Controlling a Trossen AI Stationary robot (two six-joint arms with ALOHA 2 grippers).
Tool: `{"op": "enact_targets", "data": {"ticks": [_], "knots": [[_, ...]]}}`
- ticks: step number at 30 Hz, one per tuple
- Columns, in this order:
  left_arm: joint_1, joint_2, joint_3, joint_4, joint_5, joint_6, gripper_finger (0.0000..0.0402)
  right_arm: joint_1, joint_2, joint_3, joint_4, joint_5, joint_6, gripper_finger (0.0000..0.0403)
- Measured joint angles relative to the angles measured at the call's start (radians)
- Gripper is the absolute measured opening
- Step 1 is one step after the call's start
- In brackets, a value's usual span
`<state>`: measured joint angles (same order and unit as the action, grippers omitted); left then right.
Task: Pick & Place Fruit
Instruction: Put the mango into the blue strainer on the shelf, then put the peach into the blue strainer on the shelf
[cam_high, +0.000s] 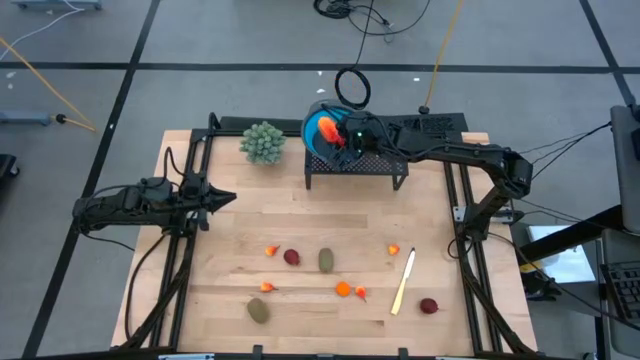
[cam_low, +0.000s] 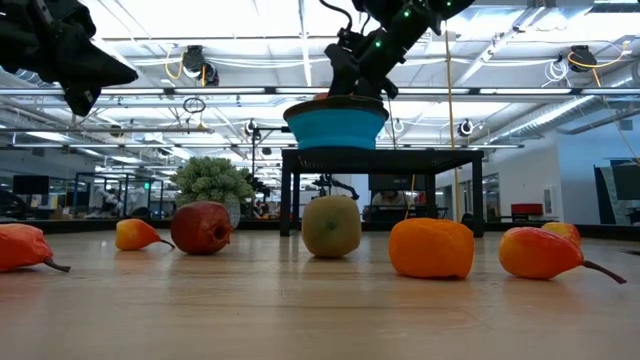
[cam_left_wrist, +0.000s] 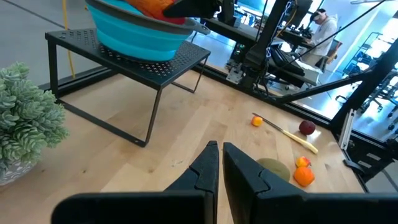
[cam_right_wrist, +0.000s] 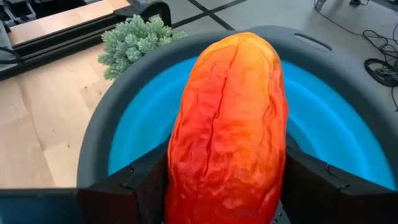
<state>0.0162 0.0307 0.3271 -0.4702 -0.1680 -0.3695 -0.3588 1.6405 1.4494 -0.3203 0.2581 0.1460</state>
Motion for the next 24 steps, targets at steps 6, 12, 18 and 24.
{"op": "enact_targets", "data": {"ticks": [6,12,18,24], "knots": [[0.0,0.0,0.0,0.0,0.0,-0.001,0.0021,0.0,0.0,0.0,0.0,0.001,0.0,0.0256],[0.0,0.0,0.0,0.0,0.0,-0.002,0.0021,0.0,0.0,0.0,-0.001,0.002,0.0,0.0274],[0.0,0.0,0.0,0.0,0.001,-0.002,0.0021,0.0,0.0,0.0,0.0,0.002,-0.004,0.0277],[0.0,0.0,0.0,0.0,0.001,-0.002,0.0021,0.007,-0.049,-0.001,0.007,0.003,-0.064,0.0252]]}}
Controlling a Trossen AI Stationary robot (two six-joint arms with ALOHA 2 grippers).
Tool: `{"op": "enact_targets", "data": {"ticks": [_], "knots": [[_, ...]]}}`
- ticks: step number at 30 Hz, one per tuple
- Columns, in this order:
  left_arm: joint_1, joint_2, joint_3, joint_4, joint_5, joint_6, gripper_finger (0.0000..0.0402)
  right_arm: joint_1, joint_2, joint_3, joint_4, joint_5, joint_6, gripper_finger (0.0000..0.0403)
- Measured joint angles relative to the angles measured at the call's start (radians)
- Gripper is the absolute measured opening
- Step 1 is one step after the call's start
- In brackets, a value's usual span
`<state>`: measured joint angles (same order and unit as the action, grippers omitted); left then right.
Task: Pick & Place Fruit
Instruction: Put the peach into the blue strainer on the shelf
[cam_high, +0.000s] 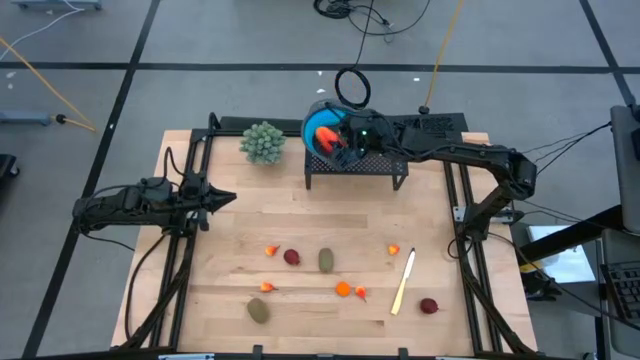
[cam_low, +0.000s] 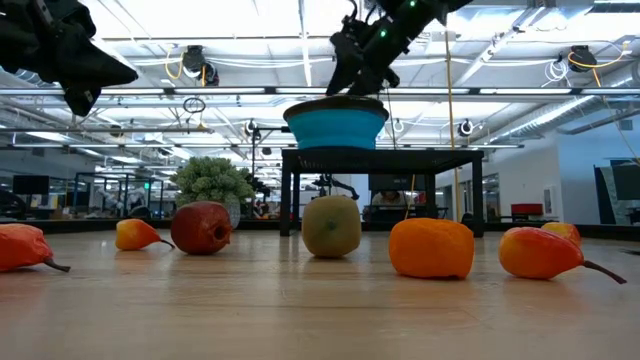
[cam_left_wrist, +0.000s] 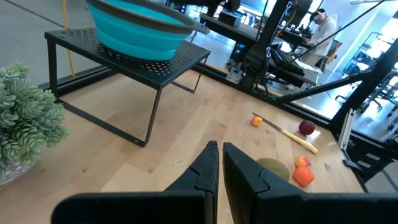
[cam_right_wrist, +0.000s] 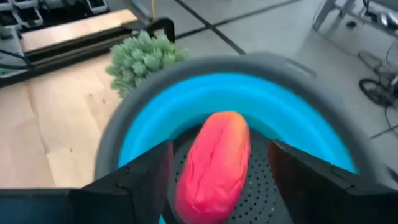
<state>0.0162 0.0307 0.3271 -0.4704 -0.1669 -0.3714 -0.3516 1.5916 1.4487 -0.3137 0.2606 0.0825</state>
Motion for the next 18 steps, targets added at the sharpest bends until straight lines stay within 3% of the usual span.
{"op": "enact_targets", "data": {"ticks": [7,18], "knots": [[0.0,0.0,0.0,0.0,0.0,0.0,0.0021,0.04,-0.078,0.0,-0.017,0.002,-0.024,0.0176],[0.0,0.0,0.0,-0.003,0.005,0.001,0.0021,0.162,-0.134,0.0,-0.042,0.004,-0.017,0.0013]]}}
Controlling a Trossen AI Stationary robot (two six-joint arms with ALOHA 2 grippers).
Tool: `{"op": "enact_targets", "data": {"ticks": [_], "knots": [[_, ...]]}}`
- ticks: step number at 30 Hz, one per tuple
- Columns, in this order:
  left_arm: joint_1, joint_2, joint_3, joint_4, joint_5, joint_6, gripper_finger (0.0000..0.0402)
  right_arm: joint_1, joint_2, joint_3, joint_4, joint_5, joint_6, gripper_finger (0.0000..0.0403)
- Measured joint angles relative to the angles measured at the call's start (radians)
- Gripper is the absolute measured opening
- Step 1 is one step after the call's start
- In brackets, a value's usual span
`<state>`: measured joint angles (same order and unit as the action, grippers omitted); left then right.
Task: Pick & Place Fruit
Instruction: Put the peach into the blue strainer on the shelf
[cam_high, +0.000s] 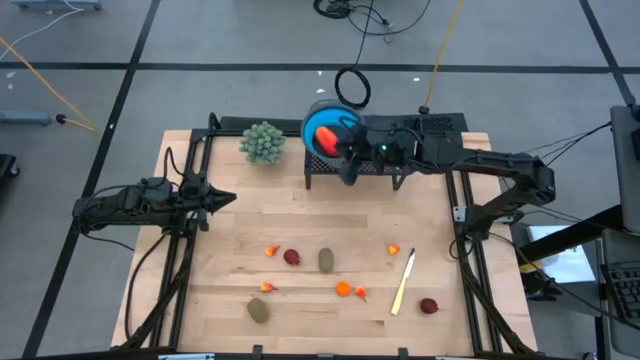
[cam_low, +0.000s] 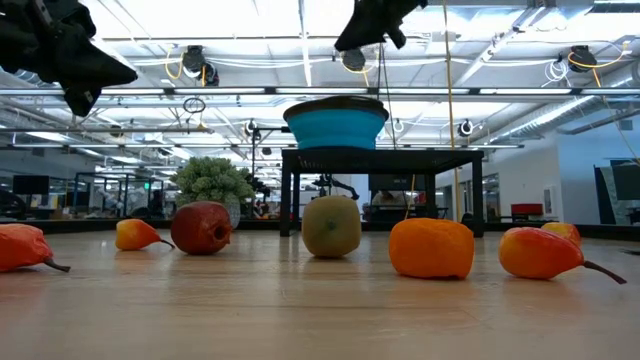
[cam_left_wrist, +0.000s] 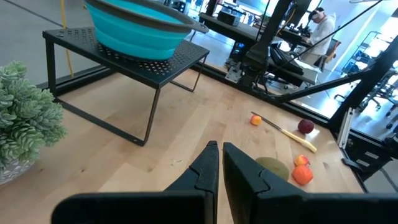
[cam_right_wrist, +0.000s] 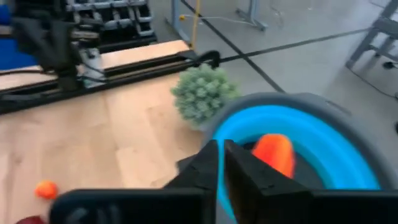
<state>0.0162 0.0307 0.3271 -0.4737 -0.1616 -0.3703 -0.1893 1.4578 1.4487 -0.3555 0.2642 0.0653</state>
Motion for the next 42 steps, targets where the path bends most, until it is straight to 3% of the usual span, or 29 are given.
{"op": "enact_targets", "data": {"ticks": [12,21,32,42], "knots": [[0.0,0.0,0.0,-0.01,0.03,0.072,0.0021,0.201,0.002,0.0,-0.129,-0.01,0.101,0.0003],[0.0,0.0,0.0,0.0,0.03,0.08,0.0021,0.321,0.002,0.0,-0.351,-0.228,0.116,0.0001],[0.0,0.0,0.0,0.008,0.029,-0.028,0.0021,0.466,0.002,0.0,-0.664,-0.294,0.22,0.0001],[0.0,0.0,0.0,0.007,0.02,-0.064,0.0021,0.526,0.002,-0.057,-0.66,-0.292,0.124,0.0001]]}}
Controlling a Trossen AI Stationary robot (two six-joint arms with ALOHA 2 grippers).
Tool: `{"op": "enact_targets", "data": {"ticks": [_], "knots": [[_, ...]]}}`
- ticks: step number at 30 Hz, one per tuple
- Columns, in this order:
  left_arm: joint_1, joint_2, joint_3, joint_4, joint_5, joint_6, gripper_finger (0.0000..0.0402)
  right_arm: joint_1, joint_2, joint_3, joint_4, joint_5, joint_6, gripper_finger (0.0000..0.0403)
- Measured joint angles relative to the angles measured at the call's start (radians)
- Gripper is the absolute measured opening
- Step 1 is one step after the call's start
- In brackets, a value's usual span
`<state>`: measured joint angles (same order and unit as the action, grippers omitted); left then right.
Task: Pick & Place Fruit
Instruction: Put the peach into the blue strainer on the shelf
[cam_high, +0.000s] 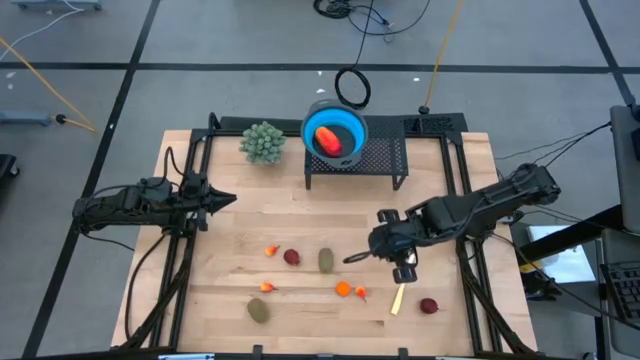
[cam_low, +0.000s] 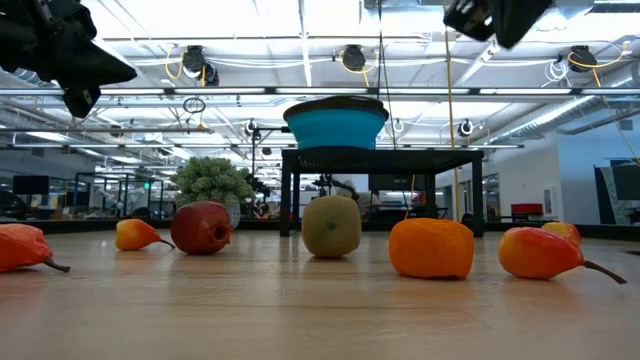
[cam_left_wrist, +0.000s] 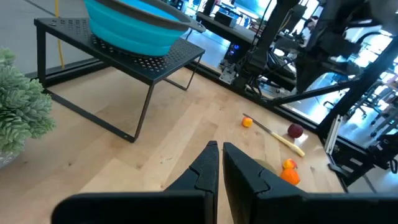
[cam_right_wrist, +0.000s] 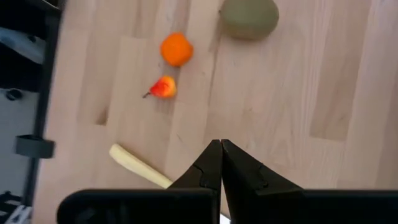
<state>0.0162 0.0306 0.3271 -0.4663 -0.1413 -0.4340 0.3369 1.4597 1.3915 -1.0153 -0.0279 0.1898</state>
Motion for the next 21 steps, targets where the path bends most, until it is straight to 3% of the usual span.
{"op": "enact_targets", "data": {"ticks": [15,21], "knots": [[0.0,0.0,0.0,0.002,0.0,-0.11,0.0021,-0.035,-0.009,-0.297,0.155,0.0,0.03,0.0001],[0.0,0.029,0.0,0.072,-0.001,-0.121,0.0021,0.007,-0.127,-0.471,0.379,0.0,0.142,0.0001]]}}
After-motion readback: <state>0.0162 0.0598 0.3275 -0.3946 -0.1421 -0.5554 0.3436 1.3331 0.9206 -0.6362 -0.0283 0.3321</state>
